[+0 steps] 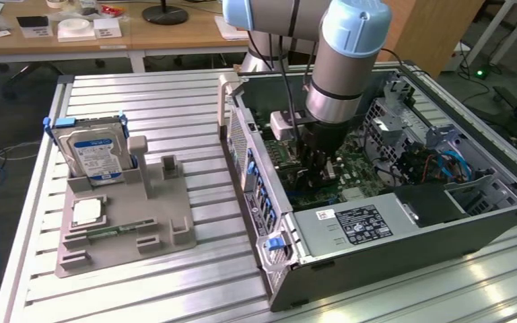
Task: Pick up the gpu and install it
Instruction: 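Insert the gpu into the slot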
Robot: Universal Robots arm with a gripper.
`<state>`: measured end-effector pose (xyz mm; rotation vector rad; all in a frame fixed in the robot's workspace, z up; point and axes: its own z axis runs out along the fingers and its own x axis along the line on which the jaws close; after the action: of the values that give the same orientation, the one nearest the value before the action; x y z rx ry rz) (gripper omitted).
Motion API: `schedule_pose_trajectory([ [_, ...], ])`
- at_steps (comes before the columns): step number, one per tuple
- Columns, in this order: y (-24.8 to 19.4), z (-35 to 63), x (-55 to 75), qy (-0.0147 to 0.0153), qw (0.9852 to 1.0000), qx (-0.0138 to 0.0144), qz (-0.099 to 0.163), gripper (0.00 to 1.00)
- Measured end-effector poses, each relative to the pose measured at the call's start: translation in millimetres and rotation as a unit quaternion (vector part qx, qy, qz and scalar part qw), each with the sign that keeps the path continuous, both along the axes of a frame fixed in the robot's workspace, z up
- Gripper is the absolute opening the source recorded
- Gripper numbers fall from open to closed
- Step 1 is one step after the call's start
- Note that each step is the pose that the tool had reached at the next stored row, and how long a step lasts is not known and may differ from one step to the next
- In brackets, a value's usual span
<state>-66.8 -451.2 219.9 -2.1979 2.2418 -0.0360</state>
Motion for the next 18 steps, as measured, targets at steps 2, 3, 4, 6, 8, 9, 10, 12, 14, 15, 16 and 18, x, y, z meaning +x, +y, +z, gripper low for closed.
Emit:
schedule_pose_trajectory([
  [2, 0.0, -0.1, 0.0, 0.0, 1.0, 0.0, 0.0, 0.28],
  [3, 0.0, -0.2, 0.0, 0.0, 1.0, 0.0001, 0.0, 0.28],
  [4, 0.0, -0.2, 0.0, 0.0, 1.0, 0.0001, 0.0, 0.28],
  [6, 0.1, -0.2, 0.0, 0.0, 1.0, 0.0002, 0.0, 0.28],
  [8, 0.1, -0.2, -0.1, -0.0001, 1.0, 0.0002, 0.0, 0.28],
  [9, 0.1, -0.2, -0.3, -0.0002, 1.0, 0.0002, 0.0, 0.28],
  [10, 0.1, -0.3, -0.4, -0.0004, 1.0, 0.0002, 0.0, 0.28],
  [12, 0.1, -0.3, -0.7, -0.0007, 1.0, 0.0002, 0.0, 0.28],
  [14, 0.1, -0.3, -0.9, -0.0008, 1.0, 0.0002, 0.0, 0.28],
  [15, 0.1, -0.4, -0.9, -0.0009, 1.0, 0.0002, 0.0, 0.28],
  [16, 0.0, -0.6, -1.0, -0.001, 1.0, 0.0001, 0.0, 0.28],
  [18, 0.0, -2.5, -1.0, -0.0011, 1.0, -0.0001, 0.0, 0.28],
])
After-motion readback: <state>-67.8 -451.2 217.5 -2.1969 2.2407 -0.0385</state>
